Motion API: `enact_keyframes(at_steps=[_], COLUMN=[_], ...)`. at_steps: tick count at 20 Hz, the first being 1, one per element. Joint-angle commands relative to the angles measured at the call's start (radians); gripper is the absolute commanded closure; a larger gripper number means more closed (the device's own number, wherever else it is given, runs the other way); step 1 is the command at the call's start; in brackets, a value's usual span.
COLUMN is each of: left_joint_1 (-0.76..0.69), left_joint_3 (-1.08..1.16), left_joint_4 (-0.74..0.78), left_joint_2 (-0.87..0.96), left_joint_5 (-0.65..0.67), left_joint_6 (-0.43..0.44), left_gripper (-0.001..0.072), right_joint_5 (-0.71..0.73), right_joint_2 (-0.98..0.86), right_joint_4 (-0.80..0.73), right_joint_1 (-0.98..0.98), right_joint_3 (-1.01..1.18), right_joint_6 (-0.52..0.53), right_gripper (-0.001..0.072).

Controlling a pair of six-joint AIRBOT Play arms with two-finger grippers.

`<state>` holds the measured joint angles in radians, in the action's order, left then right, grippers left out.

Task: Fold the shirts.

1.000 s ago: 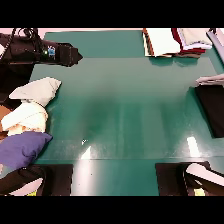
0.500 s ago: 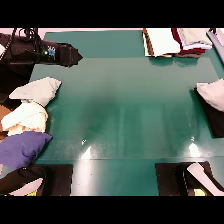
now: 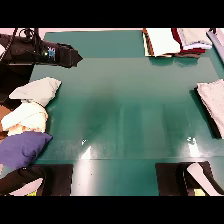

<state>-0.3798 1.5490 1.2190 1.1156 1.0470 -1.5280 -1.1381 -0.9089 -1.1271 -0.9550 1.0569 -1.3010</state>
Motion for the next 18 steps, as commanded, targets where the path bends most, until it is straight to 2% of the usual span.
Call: enact_keyframes(at_steps=[1, 6, 7, 8, 9, 10, 13, 18], left_joint_1=[0.002, 0.002, 0.002, 0.002, 0.002, 0.002, 0.002, 0.002], left_joint_3=[0.0, 0.0, 0.0, 0.0, 0.0, 0.0, 0.0, 0.0], left_joint_4=[0.003, 0.003, 0.003, 0.003, 0.003, 0.003, 0.003, 0.003], left_joint_2=[0.0, 0.0, 0.0, 0.0, 0.0, 0.0, 0.0, 0.0], left_joint_5=[-0.025, -0.028, -0.033, -0.043, -0.054, -0.068, -0.099, -0.14], left_joint_6=[0.002, 0.002, 0.002, 0.002, 0.002, 0.002, 0.002, 0.002], left_gripper=[0.0687, 0.0686, 0.0686, 0.0687, 0.0687, 0.0686, 0.0686, 0.0686], right_joint_5=[-0.024, 0.045, 0.064, 0.08, 0.094, 0.103, 0.117, 0.108], right_joint_2=[0.001, 0.001, 0.0, 0.001, 0.001, 0.0, 0.001, 0.001], right_joint_4=[0.124, 0.104, 0.104, 0.103, 0.103, 0.103, 0.103, 0.106], right_joint_1=[0.278, 0.759, 0.829, 0.891, 0.951, 1.001, 1.091, 1.118], right_joint_3=[0.081, 0.099, 0.098, 0.099, 0.099, 0.098, 0.099, 0.098], right_joint_6=[0.0, 0.0, 0.0, 0.001, 0.001, 0.002, 0.002, 0.001], right_gripper=[0.0222, 0.0231, 0.0278, 0.0359, 0.0507, 0.0705, 0.0699, 0.0699])
